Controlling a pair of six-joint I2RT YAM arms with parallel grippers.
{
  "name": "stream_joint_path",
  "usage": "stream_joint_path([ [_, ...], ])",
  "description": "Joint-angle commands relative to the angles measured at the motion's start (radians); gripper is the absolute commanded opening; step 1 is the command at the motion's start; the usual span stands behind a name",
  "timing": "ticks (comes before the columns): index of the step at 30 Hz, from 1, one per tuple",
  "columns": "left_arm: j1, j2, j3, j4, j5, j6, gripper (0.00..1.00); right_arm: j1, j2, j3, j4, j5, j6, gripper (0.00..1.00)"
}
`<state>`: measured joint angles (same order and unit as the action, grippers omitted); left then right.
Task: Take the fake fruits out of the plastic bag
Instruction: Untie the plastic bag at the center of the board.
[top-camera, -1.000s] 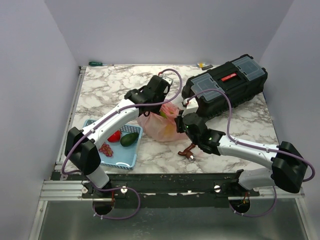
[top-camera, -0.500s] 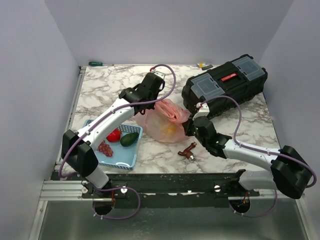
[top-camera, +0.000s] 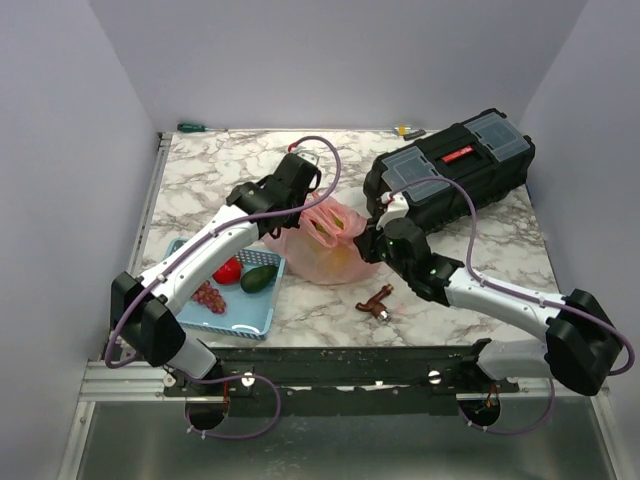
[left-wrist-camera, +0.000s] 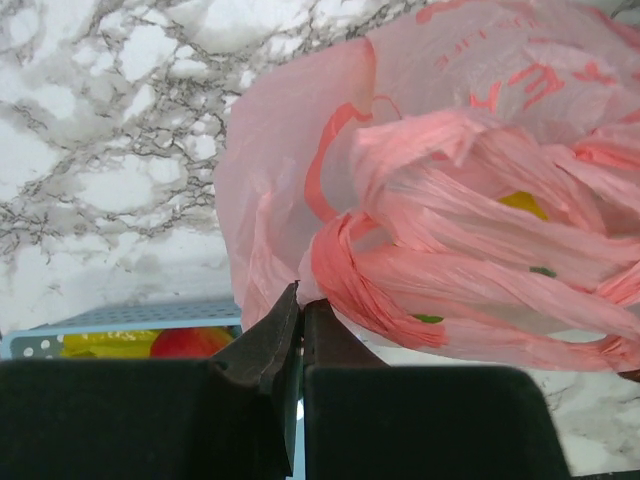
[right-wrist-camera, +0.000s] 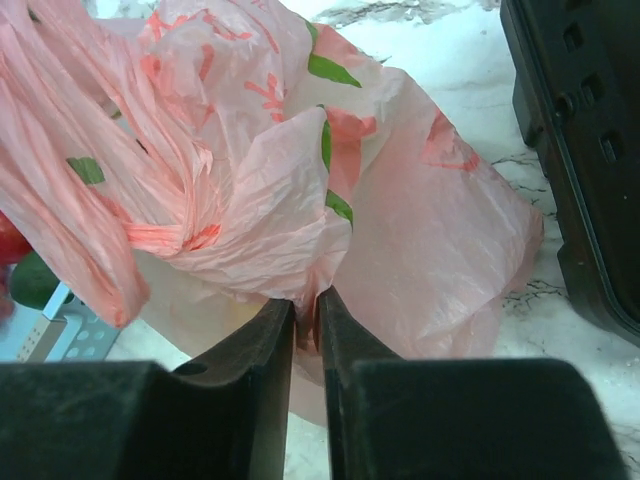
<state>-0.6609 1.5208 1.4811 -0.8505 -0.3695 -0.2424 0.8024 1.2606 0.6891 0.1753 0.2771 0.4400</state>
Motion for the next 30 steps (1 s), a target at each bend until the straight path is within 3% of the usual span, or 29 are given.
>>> stream_joint_path([
  [1, 0.006, -0.074, -0.141, 0.131, 0.018, 0.051, 0.0, -0.002, 0.02, 0.085, -0.153, -0.04, -0.09, 0.23],
  [7, 0.005, -0.105, -0.165, 0.157, 0.052, 0.069, 0.0, -0.001, -0.053, 0.102, -0.233, -0.04, -0.131, 0.5],
  [10, 0.006, -0.106, -0.162, 0.153, 0.064, 0.068, 0.0, 0.017, -0.077, 0.129, -0.242, -0.039, -0.173, 0.56],
  [13, 0.004, -0.11, -0.155, 0.148, 0.08, 0.06, 0.0, 0.067, -0.089, 0.113, -0.143, -0.01, -0.282, 0.63],
  [20, 0.005, -0.112, -0.153, 0.148, 0.092, 0.057, 0.0, 0.161, -0.019, 0.097, 0.054, 0.07, -0.506, 0.65],
  [24, 0.006, -0.122, -0.16, 0.154, 0.041, 0.057, 0.0, 0.162, 0.064, 0.155, 0.01, 0.193, -0.516, 0.64],
  [30, 0.005, -0.14, -0.174, 0.168, -0.009, 0.045, 0.0, 0.165, 0.053, 0.079, 0.037, 0.129, -0.511, 0.64],
])
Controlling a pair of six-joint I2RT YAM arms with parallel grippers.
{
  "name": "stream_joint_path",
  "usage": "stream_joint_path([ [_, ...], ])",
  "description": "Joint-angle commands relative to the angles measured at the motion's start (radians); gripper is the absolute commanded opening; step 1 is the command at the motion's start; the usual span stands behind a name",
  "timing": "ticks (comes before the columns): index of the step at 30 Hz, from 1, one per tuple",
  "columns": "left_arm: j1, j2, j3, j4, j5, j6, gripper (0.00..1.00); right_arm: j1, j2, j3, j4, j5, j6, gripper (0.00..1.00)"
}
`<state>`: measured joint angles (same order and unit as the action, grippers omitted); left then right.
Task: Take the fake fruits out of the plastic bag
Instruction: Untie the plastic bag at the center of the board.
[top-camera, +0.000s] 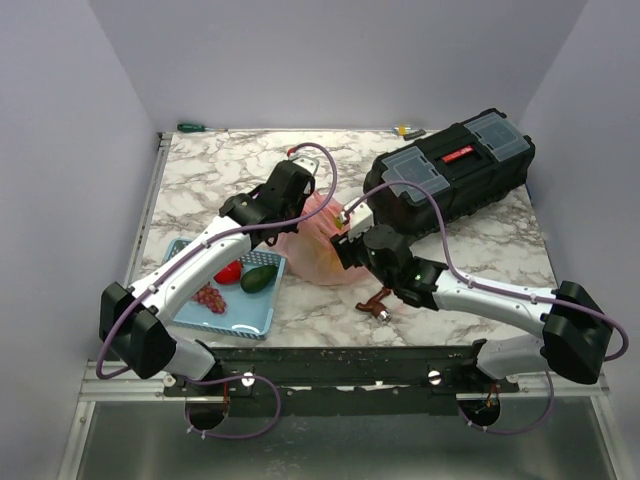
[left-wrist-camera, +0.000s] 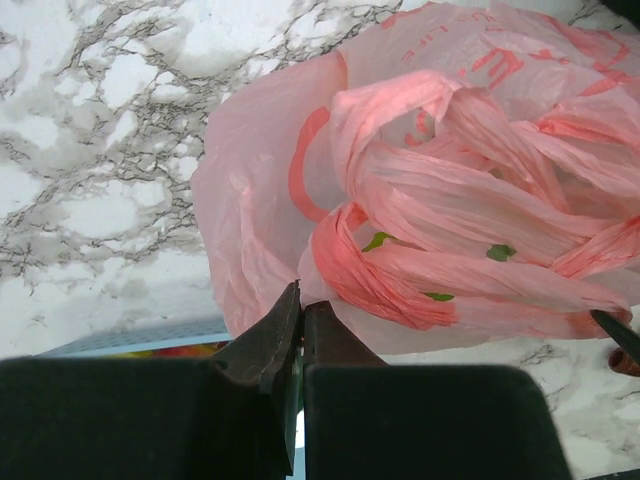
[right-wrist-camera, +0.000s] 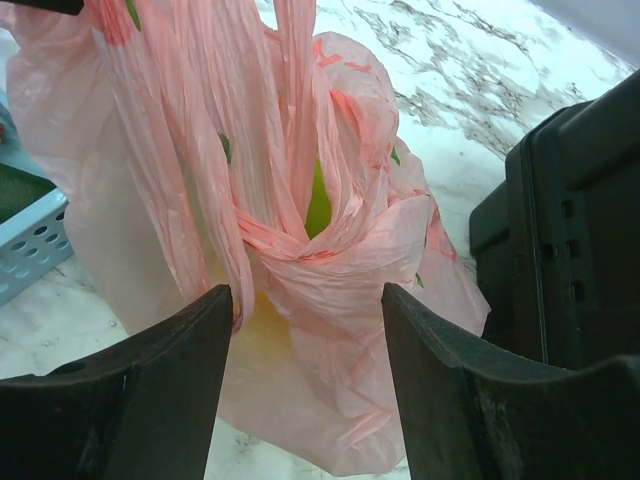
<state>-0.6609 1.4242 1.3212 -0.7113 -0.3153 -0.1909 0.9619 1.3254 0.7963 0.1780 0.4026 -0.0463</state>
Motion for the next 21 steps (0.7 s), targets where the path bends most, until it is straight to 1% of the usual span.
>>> stream_joint_path([
  [1, 0.005, -0.043, -0.013, 0.029, -0.071, -0.007, 0.0, 0.005, -0.012, -0.037, 0.034, 0.002, -0.024, 0.65],
  [3, 0.005, -0.038, 0.0, 0.019, -0.062, -0.007, 0.0, 0.005, -0.006, -0.06, 0.042, 0.007, -0.02, 0.68],
  [5, 0.005, -0.039, 0.002, 0.014, -0.053, -0.009, 0.0, 0.005, -0.005, -0.082, 0.053, -0.032, -0.023, 0.69],
  [8, 0.006, -0.05, -0.018, 0.03, -0.08, -0.005, 0.0, 0.005, -0.026, -0.099, 0.065, -0.058, 0.02, 0.7],
  [10, 0.005, -0.043, -0.015, 0.033, -0.095, -0.001, 0.0, 0.005, -0.063, -0.114, 0.068, -0.093, 0.043, 0.72],
  [12, 0.005, -0.029, 0.004, 0.006, -0.094, -0.008, 0.0, 0.005, -0.11, -0.17, 0.142, -0.117, 0.066, 0.77],
  [14, 0.006, -0.029, 0.004, 0.0, -0.099, -0.012, 0.0, 0.005, -0.139, -0.215, 0.216, -0.06, 0.109, 0.82],
  [15, 0.005, -0.032, 0.001, 0.002, -0.105, -0.012, 0.0, 0.005, -0.145, -0.217, 0.212, -0.024, 0.14, 0.84],
  [19, 0.007, -0.048, -0.013, 0.021, -0.082, 0.002, 0.0, 0.005, -0.129, -0.184, 0.168, 0.081, 0.187, 0.86],
  [21, 0.005, -0.05, -0.001, 0.01, -0.054, 0.0, 0.0, 0.004, -0.104, -0.173, 0.179, 0.119, 0.202, 0.86],
])
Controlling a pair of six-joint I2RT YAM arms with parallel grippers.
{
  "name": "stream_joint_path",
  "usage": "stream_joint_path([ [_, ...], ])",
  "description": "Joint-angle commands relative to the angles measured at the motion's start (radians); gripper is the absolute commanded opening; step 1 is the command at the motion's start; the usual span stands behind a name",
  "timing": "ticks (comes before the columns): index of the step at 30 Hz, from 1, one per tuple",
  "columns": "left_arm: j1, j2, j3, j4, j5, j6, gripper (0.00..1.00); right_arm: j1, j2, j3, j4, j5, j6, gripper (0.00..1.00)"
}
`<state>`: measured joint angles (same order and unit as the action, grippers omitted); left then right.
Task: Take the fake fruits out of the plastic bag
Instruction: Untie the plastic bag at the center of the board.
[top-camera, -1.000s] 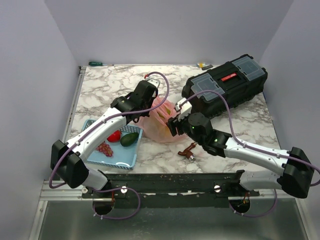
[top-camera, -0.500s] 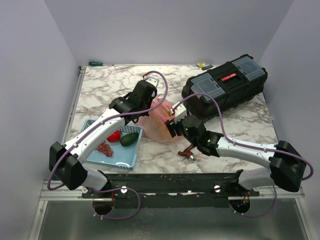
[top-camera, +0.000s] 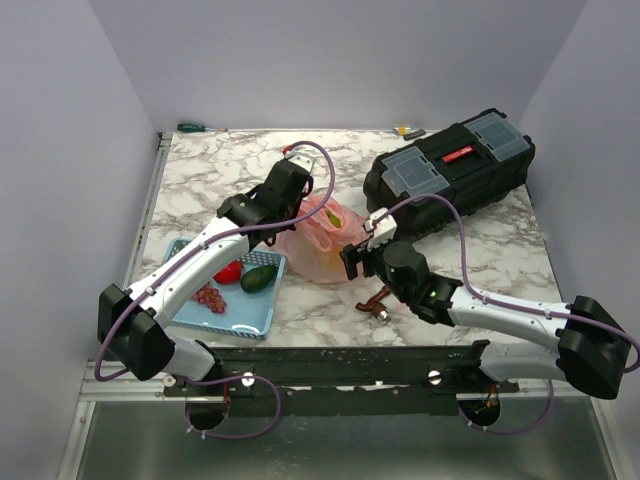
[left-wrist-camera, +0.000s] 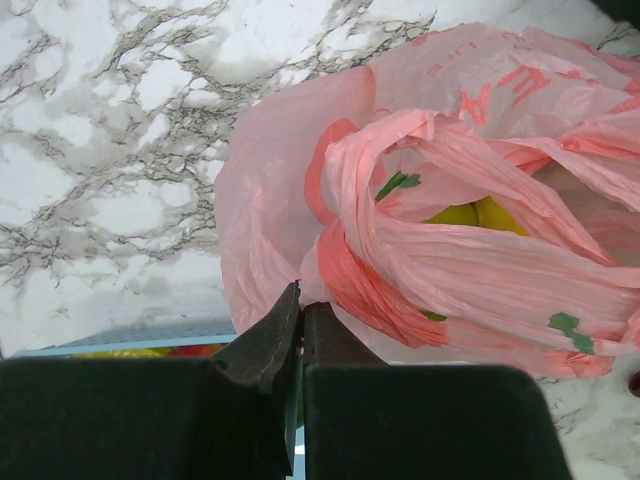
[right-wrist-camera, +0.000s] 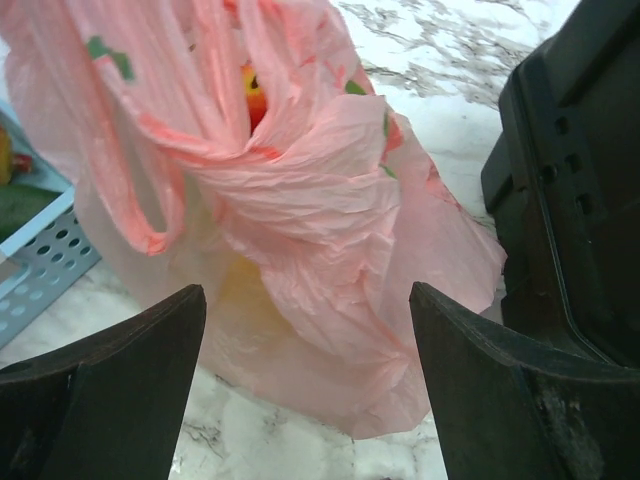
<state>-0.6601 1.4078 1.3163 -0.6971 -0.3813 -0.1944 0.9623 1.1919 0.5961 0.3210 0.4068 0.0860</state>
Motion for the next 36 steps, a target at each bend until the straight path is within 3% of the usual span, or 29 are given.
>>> stream_joint_path([
  [1, 0.004, -0.04, 0.003, 0.0, 0.028, 0.003, 0.0, 0.004, 0.048, 0.034, 0.053, 0.116, 0.061, 0.86],
  [5, 0.004, -0.054, -0.022, 0.028, 0.05, 0.012, 0.0, 0.004, 0.143, 0.137, 0.012, 0.151, 0.058, 0.85],
  [11, 0.004, -0.043, -0.007, 0.014, 0.047, 0.006, 0.0, 0.004, 0.228, 0.215, 0.034, 0.38, 0.126, 0.81],
  [12, 0.004, -0.048, -0.013, 0.02, 0.034, 0.003, 0.0, 0.004, 0.234, 0.22, 0.028, 0.416, 0.15, 0.76],
  [16, 0.006, -0.053, -0.021, 0.025, -0.08, -0.025, 0.0, -0.004, 0.199, 0.198, 0.012, 0.491, 0.283, 0.42],
  [20, 0.011, -0.05, 0.005, -0.014, -0.176, -0.065, 0.0, -0.072, 0.121, 0.161, 0.012, 0.295, 0.347, 0.19],
  [24, 0.03, -0.116, -0.043, 0.043, -0.197, -0.062, 0.0, -0.217, 0.031, 0.12, 0.013, -0.019, 0.449, 0.01],
  [29, 0.06, -0.201, -0.085, 0.119, -0.053, -0.035, 0.0, -0.323, -0.044, 0.066, 0.168, -0.433, 0.477, 0.01],
  [32, 0.063, -0.256, -0.139, 0.191, 0.002, -0.013, 0.0, -0.326, -0.076, 0.071, 0.171, -0.457, 0.489, 0.01],
  [36, 0.066, -0.264, -0.144, 0.193, -0.007, -0.01, 0.0, -0.34, -0.102, 0.078, 0.044, -0.361, 0.506, 0.01],
])
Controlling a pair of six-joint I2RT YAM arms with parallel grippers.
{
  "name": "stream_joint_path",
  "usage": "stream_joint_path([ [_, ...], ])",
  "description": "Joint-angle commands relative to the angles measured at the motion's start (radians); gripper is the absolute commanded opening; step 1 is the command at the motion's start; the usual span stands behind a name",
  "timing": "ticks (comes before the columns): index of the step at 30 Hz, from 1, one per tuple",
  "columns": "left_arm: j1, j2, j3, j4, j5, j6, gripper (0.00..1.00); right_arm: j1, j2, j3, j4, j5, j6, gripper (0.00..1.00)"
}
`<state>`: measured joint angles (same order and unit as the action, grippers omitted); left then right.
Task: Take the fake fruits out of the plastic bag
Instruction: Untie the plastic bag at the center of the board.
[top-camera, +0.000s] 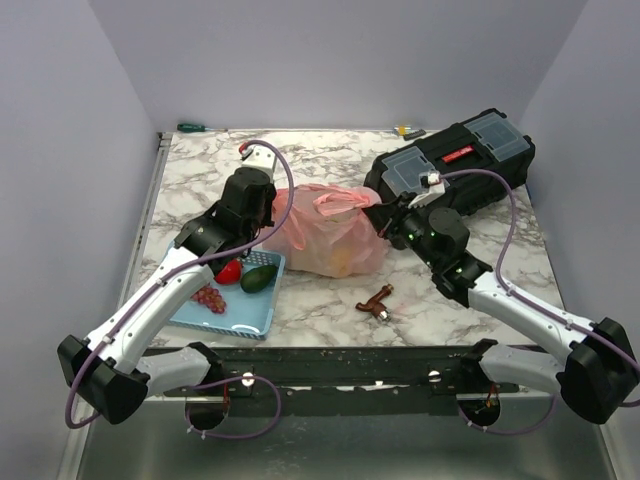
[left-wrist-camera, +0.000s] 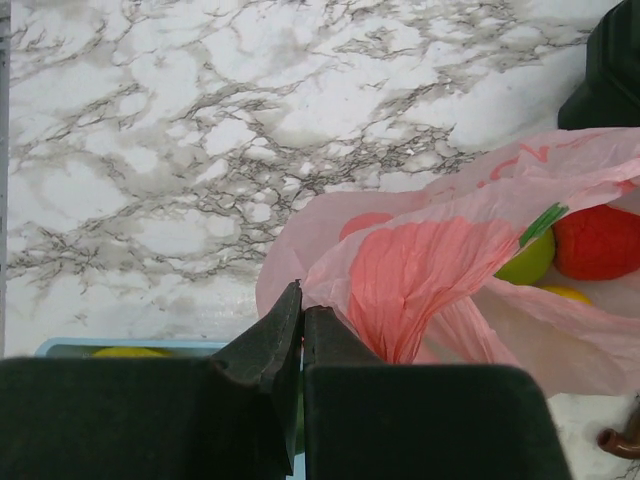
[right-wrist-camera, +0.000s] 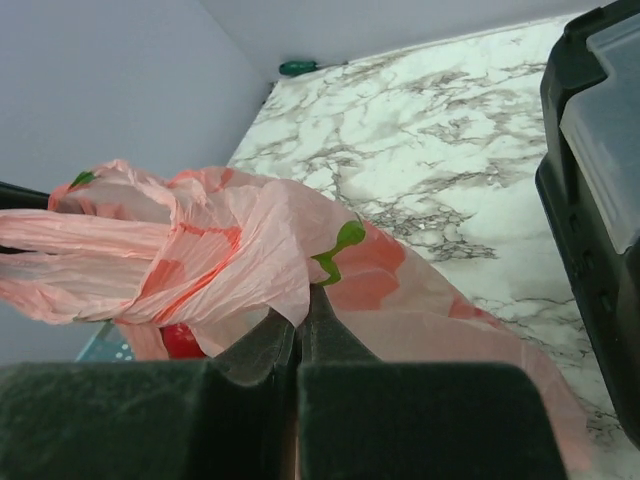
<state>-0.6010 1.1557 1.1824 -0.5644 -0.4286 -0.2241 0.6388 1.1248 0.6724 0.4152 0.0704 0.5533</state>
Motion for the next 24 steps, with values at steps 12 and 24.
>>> stream_joint_path([
  [12, 0.024, 0.016, 0.01, 0.035, 0.247, 0.039, 0.07, -0.019, 0.007, 0.158, -0.437, -0.147, -0.15, 0.4],
  [24, 0.022, -0.126, -0.088, 0.131, 0.296, 0.075, 0.79, -0.014, -0.053, 0.177, -0.492, -0.184, -0.153, 0.78],
])
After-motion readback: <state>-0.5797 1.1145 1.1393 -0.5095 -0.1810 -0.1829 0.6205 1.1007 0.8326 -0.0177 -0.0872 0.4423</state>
